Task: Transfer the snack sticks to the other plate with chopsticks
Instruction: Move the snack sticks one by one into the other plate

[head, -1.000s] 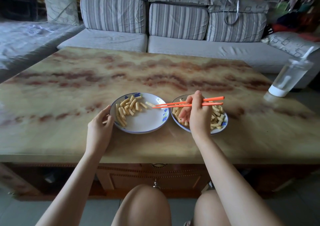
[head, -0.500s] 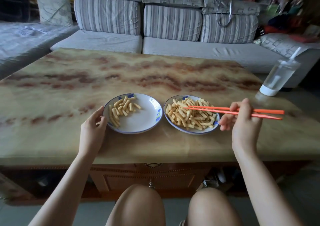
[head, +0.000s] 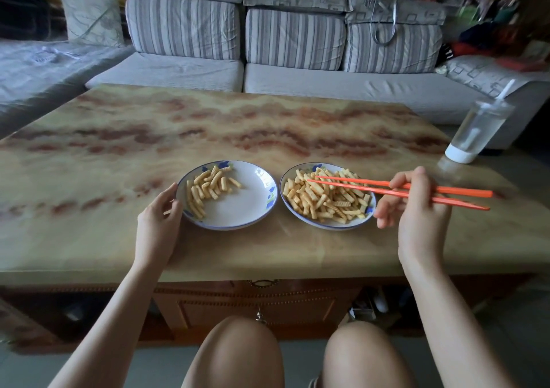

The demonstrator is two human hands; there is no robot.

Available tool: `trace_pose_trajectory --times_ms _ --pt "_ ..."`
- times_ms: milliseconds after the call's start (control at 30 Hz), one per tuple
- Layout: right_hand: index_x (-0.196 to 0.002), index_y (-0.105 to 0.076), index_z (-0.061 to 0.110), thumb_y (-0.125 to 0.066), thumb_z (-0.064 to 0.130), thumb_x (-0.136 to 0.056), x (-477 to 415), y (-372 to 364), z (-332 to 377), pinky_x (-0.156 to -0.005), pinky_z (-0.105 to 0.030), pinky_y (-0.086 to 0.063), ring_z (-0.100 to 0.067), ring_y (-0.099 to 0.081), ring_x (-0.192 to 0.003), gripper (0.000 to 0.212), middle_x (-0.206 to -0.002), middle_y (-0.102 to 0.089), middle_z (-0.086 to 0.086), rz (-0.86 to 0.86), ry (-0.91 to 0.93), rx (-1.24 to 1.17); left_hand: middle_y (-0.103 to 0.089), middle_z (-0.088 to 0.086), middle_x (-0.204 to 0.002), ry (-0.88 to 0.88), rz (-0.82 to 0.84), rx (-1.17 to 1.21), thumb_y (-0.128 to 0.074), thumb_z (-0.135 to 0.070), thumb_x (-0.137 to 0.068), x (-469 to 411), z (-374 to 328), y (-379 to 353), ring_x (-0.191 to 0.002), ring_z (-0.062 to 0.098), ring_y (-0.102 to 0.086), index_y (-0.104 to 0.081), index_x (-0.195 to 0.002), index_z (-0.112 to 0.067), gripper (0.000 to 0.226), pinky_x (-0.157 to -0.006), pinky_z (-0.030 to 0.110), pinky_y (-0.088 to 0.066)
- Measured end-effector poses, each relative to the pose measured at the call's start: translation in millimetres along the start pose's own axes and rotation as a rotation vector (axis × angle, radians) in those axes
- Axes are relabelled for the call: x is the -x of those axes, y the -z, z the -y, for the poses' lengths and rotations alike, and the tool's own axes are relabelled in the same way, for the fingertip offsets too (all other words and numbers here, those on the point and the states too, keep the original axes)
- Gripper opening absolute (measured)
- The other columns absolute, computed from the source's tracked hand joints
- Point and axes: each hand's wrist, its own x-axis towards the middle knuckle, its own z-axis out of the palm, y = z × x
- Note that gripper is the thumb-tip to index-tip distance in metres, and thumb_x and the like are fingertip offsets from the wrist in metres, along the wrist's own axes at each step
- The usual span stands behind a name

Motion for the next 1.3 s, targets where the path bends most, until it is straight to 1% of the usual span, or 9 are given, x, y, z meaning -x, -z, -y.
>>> trace_pose_trajectory --times_ms 133,300,400,600,667,833,1033,1200,1300 --pt "-0.072 -0.049 0.009 -0.030 0.023 -0.105 5 -31 -1 -0.035 -0.018 -0.030 -0.017 -0.041 -0.030 0.041 -0.038 -0.051 -0.006 0.085 -0.023 -0.081 -0.064 0.000 -0.119 -0.005 -0.002 0.012 -0.049 -0.015 -0.093 0 0 0 -0.100 -0.001 -0.051 -0.058 -0.130 -0.015 0.038 -0.078 0.009 -0.033" --pt "-0.074 -0.051 0.005 -0.033 0.024 -0.104 11 -79 -21 -0.034 -0.018 -0.032 -0.018 -0.042 -0.029 0.040 -0.039 -0.050 -0.008 0.205 -0.077 -0.071 -0.059 -0.013 -0.105 -0.014 0.001 0.017 -0.049 -0.012 -0.093 0 0 0 -0.096 -0.004 -0.051 -0.059 -0.129 -0.015 0.038 -0.066 -0.007 -0.030" --pt "-0.070 -0.052 0.010 -0.035 0.025 -0.104 12 -99 -32 -0.035 -0.022 -0.032 -0.022 -0.042 -0.031 0.041 -0.040 -0.051 -0.009 0.236 -0.090 -0.052 -0.057 -0.015 -0.104 -0.005 -0.001 0.025 -0.049 -0.010 -0.093 0 -1 0 -0.093 -0.009 -0.049 -0.059 -0.129 -0.014 0.038 -0.066 -0.008 -0.029" --pt "-0.072 -0.051 0.008 -0.033 0.028 -0.104 14 -119 -45 -0.035 -0.019 -0.031 -0.017 -0.042 -0.028 0.042 -0.041 -0.053 -0.009 0.307 -0.130 -0.010 -0.057 -0.015 -0.099 -0.009 -0.005 0.020 -0.048 -0.009 -0.092 0 -1 0 -0.083 -0.009 -0.050 -0.059 -0.129 -0.015 0.039 -0.065 -0.008 -0.030" --pt "-0.071 -0.050 0.008 -0.032 0.028 -0.105 15 -120 -49 -0.035 -0.018 -0.031 -0.017 -0.042 -0.028 0.043 -0.041 -0.054 -0.008 0.298 -0.151 0.001 -0.057 -0.015 -0.099 -0.009 -0.007 0.021 -0.048 -0.009 -0.093 0 -2 1 -0.079 -0.008 -0.051 -0.059 -0.129 -0.015 0.038 -0.065 -0.008 -0.029" --pt "-0.066 -0.051 0.010 -0.033 0.030 -0.104 13 -112 -48 -0.038 -0.024 -0.034 -0.025 -0.043 -0.034 0.047 -0.040 -0.052 -0.010 0.209 -0.152 -0.019 -0.057 -0.012 -0.103 -0.010 -0.005 0.014 -0.049 -0.009 -0.092 0 -2 1 -0.096 -0.002 -0.050 -0.059 -0.129 -0.015 0.038 -0.065 -0.007 -0.029" --pt "-0.068 -0.049 0.011 -0.032 0.029 -0.104 4 -81 -30 -0.034 -0.019 -0.032 -0.018 -0.044 -0.030 0.044 -0.037 -0.051 -0.004 0.106 -0.125 -0.075 -0.059 -0.010 -0.104 -0.023 0.003 -0.001 -0.048 -0.010 -0.092 0 -1 2 -0.096 -0.001 -0.050 -0.059 -0.129 -0.016 0.039 -0.066 -0.007 -0.030" --pt "-0.070 -0.045 0.012 -0.030 0.025 -0.105 -7 -48 -16 -0.034 -0.021 -0.033 -0.014 -0.047 -0.032 0.041 -0.037 -0.047 0.000 0.029 -0.040 -0.082 -0.057 -0.012 -0.104 -0.012 0.003 0.006 -0.048 -0.011 -0.093 0 0 1 -0.097 -0.002 -0.050 -0.059 -0.129 -0.015 0.038 -0.067 -0.007 -0.030" --pt "-0.069 -0.044 0.011 -0.029 0.024 -0.105 -10 -34 -12 -0.034 -0.021 -0.033 -0.015 -0.044 -0.031 0.041 -0.036 -0.047 -0.002 -0.002 -0.015 -0.052 -0.057 -0.014 -0.103 0.006 0.002 0.012 -0.049 -0.012 -0.093 0 -1 1 -0.096 -0.002 -0.051 -0.059 -0.130 -0.017 0.038 -0.070 0.000 -0.032"
